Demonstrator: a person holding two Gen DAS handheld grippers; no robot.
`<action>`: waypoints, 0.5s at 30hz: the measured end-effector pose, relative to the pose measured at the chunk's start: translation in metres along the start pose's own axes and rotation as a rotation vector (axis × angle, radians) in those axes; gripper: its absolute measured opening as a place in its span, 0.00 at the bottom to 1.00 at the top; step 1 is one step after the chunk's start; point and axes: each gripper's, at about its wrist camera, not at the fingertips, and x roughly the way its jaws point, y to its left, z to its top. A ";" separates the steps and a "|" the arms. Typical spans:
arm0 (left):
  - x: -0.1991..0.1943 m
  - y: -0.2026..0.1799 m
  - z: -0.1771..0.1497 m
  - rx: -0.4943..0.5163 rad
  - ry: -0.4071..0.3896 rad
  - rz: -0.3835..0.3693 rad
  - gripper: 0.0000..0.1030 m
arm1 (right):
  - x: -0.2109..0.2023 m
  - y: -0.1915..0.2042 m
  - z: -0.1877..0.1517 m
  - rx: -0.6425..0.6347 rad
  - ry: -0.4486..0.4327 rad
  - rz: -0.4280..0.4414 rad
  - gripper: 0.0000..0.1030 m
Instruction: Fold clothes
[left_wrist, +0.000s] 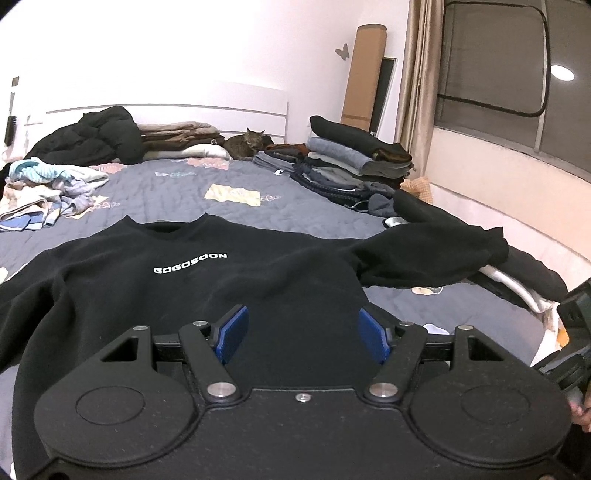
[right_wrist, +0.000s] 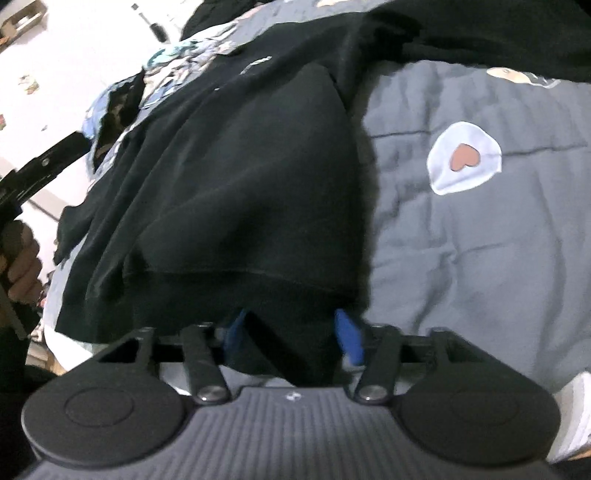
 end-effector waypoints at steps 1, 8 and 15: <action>0.000 0.000 0.000 0.000 0.002 0.001 0.64 | -0.001 -0.001 0.000 0.002 0.007 0.001 0.11; -0.005 0.008 0.001 -0.015 -0.010 0.015 0.64 | -0.071 0.017 0.012 -0.108 0.082 0.095 0.03; -0.007 0.012 0.003 -0.020 -0.011 0.025 0.64 | -0.067 0.018 0.003 -0.219 0.227 -0.086 0.00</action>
